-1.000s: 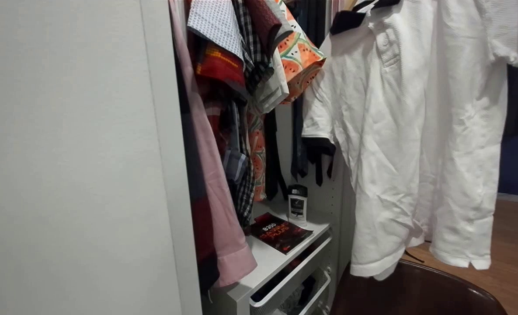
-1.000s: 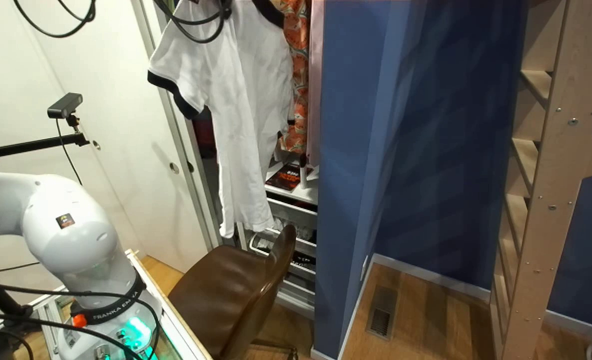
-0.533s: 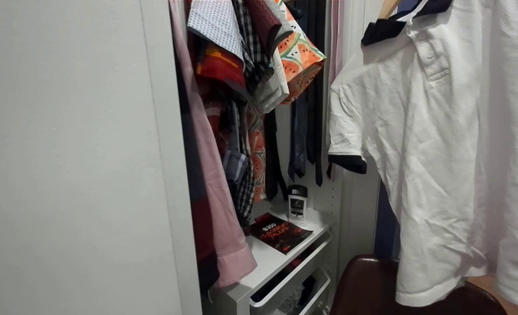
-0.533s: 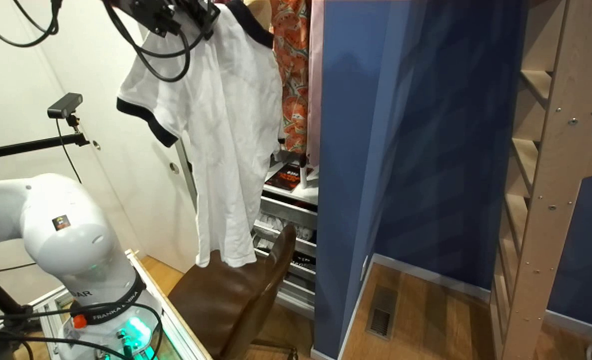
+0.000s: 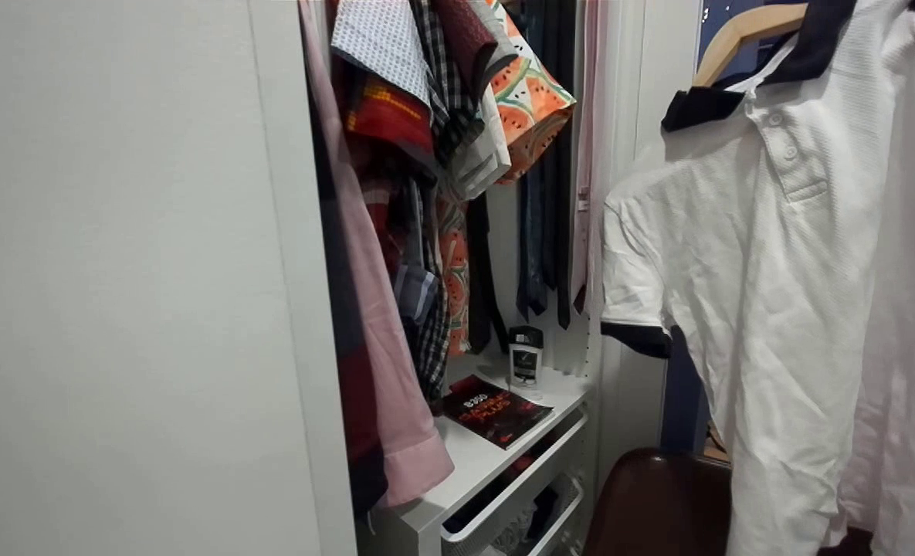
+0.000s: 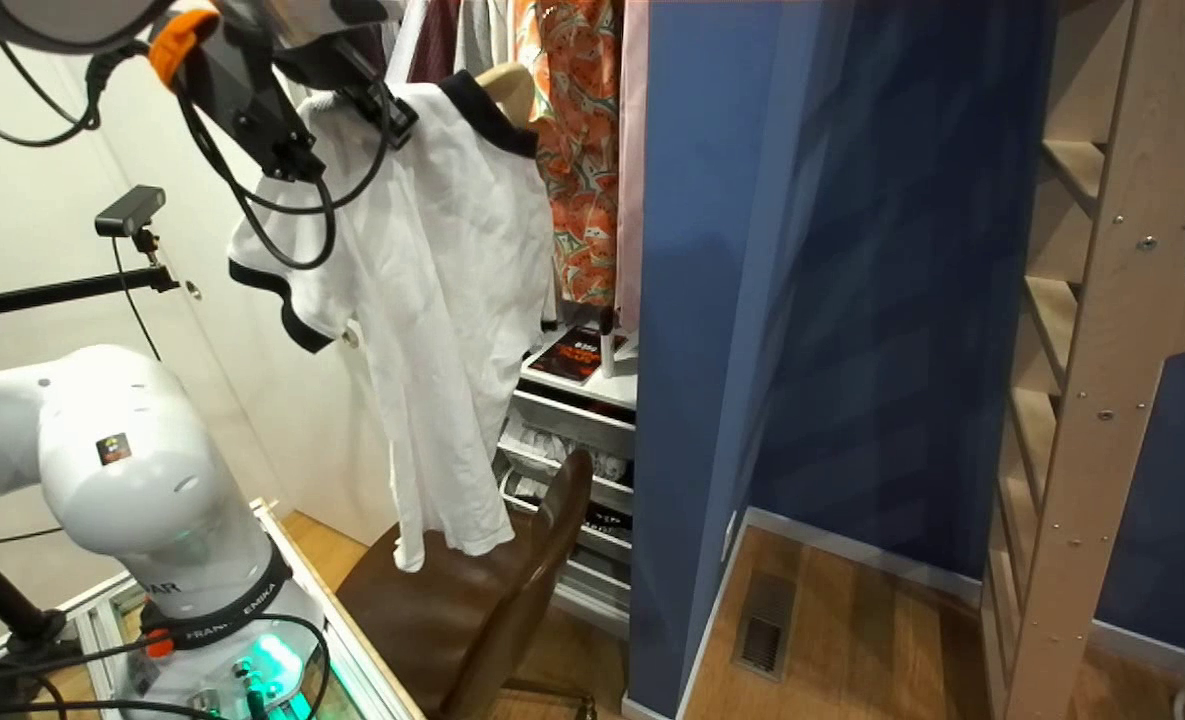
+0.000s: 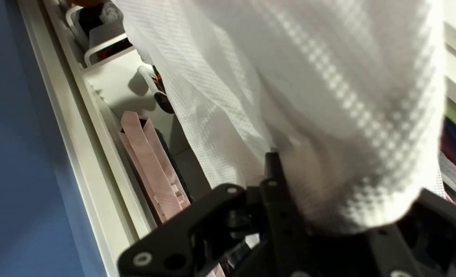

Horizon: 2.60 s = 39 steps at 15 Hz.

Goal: Remove the hang wire with white shirt and put it on the chair

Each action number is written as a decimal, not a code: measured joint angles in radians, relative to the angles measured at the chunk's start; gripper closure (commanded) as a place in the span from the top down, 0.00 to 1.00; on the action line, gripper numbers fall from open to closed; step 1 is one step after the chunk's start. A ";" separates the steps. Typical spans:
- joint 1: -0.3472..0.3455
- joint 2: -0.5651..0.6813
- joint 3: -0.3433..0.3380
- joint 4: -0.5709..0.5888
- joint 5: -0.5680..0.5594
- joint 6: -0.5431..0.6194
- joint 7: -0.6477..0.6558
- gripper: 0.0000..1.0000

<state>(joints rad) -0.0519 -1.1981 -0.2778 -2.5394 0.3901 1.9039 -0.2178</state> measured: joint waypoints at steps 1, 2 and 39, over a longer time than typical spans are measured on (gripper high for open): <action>-0.001 -0.010 -0.002 -0.016 0.000 0.000 0.000 0.08; -0.001 -0.017 -0.002 -0.025 0.000 0.000 0.001 0.08; 0.048 0.253 -0.146 -0.234 -0.034 0.242 -0.297 0.08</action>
<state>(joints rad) -0.0044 -0.9456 -0.4236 -2.7734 0.3565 2.1462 -0.5145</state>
